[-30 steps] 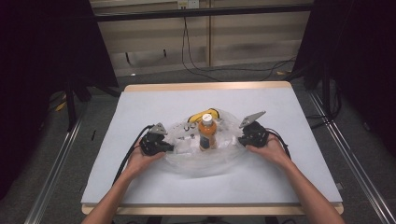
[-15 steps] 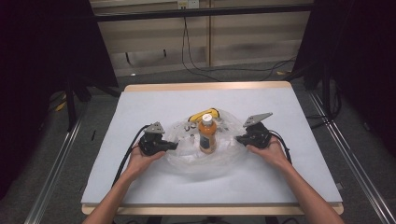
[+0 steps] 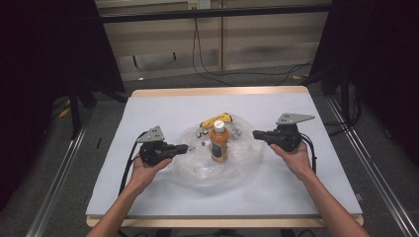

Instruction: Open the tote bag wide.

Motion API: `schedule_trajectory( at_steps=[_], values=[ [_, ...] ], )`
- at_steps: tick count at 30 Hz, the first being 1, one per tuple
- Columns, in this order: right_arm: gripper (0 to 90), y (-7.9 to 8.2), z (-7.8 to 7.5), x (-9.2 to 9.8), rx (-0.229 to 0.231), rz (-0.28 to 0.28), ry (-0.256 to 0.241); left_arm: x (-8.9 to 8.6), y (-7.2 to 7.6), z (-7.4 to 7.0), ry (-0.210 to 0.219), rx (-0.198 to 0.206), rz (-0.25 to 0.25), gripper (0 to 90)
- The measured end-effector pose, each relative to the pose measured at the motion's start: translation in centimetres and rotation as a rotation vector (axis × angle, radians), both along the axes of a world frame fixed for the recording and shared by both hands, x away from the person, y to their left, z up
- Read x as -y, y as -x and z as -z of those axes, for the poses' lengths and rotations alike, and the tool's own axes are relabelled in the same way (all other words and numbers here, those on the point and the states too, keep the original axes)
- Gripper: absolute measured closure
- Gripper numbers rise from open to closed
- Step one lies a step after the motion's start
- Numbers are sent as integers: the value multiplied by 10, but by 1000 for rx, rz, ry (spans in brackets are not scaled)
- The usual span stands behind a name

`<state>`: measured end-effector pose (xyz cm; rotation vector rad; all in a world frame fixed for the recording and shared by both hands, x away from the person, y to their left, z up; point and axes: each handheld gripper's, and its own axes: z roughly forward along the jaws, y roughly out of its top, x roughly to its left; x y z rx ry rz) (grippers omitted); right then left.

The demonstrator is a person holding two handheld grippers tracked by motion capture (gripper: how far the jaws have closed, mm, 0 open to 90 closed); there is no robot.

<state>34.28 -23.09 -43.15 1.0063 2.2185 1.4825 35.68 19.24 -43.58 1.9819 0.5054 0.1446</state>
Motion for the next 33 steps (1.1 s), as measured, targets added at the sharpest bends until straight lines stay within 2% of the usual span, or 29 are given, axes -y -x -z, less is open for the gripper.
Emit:
schedule_trajectory(
  at_steps=[2, 3, 6, 7, 9, 11, 12, 13, 14, 15, 18, 19, 23, 27, 28, 30, 33],
  values=[
    [900, 3, -2, 1, 11, 7, -8, -2, 3, -4, 12, 10, -2, 846],
    [783, 8, -5, 2, 24, 17, -24, -7, 7, -7, 38, 20, -18, 801],
    [655, 18, -7, 4, 46, 21, -45, -14, 13, -9, 57, 58, -54, 719],
    [577, 22, -8, 5, 53, 24, -46, -16, 15, -10, 52, 67, -72, 687],
    [455, 31, -9, 6, 78, 36, -47, -19, 18, -10, 59, 95, -119, 537],
    [312, 38, -11, 8, 98, 47, -55, -23, 21, -9, 73, 95, -153, 427],
    [261, 42, -11, 9, 107, 64, -56, -23, 23, -9, 58, 98, -176, 363],
    [237, 45, -11, 10, 113, 77, -60, -25, 25, -9, 62, 104, -182, 326],
    [175, 48, -12, 11, 120, 99, -54, -27, 26, -9, 63, 111, -184, 295],
    [132, 52, -12, 12, 133, 125, -48, -27, 27, -8, 80, 106, -180, 256],
    [78, 62, -12, 18, 156, 158, -46, -30, 35, -10, 64, 118, -186, 172],
    [64, 65, -12, 20, 166, 166, -49, -32, 37, -9, 77, 130, -176, 151],
    [41, 76, -11, 25, 175, 182, -58, -38, 48, -8, 103, 152, -206, 104],
    [28, 85, -8, 30, 171, 199, -60, -45, 56, -6, 98, 131, -222, 55],
    [31, 87, -7, 31, 167, 201, -67, -47, 58, -5, 109, 119, -219, 49],
    [32, 93, -5, 34, 166, 208, -61, -50, 64, -4, 99, 133, -246, 39],
    [33, 100, -2, 38, 154, 224, -74, -54, 69, -3, 98, 136, -227, 27]
  ],
)
